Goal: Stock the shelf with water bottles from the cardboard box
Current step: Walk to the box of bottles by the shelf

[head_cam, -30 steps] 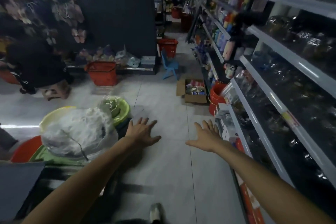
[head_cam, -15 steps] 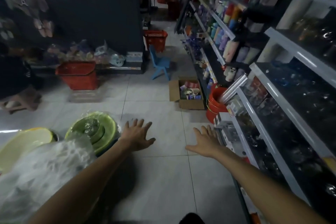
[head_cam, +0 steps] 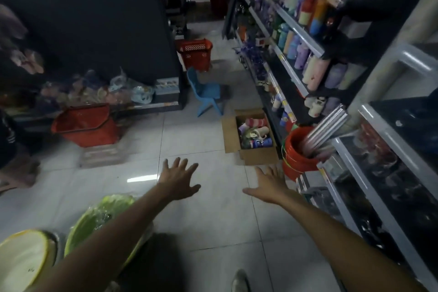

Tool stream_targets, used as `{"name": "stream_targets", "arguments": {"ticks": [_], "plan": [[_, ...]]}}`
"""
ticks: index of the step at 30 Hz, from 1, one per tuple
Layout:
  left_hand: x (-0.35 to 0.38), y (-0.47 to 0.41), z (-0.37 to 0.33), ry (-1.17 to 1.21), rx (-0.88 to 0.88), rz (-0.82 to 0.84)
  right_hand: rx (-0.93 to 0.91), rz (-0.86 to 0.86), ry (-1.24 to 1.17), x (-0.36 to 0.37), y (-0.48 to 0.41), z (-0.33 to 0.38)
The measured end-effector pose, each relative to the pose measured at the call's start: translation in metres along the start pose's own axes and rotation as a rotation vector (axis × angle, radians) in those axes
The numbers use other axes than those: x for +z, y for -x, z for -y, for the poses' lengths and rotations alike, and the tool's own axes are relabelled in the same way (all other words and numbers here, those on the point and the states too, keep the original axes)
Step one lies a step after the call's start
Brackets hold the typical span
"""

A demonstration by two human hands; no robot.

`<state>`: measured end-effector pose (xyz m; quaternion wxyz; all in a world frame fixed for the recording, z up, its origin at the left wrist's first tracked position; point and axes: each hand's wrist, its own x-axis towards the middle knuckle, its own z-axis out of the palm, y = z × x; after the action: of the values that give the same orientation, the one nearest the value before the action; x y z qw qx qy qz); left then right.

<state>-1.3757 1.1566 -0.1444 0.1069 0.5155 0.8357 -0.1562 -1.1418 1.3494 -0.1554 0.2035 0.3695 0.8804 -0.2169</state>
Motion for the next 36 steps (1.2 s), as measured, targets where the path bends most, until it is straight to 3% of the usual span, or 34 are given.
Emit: {"name": "stream_targets", "arguments": {"ticks": [8,15,22,36], "plan": [[-0.041,-0.15,0.069,0.073,0.037,-0.083,-0.044,-0.04,0.003,-0.074,-0.154,0.029],[-0.056,-0.299,0.154,0.151,0.07,-0.028,0.081,0.04,0.031,-0.127,-0.307,0.063],[-0.09,-0.429,0.239,0.12,0.147,0.028,0.172,-0.028,-0.139,-0.181,-0.415,0.104],[-0.148,-0.74,0.273,-0.052,0.352,0.155,0.326,-0.026,-0.344,-0.261,-0.65,0.091]]}}
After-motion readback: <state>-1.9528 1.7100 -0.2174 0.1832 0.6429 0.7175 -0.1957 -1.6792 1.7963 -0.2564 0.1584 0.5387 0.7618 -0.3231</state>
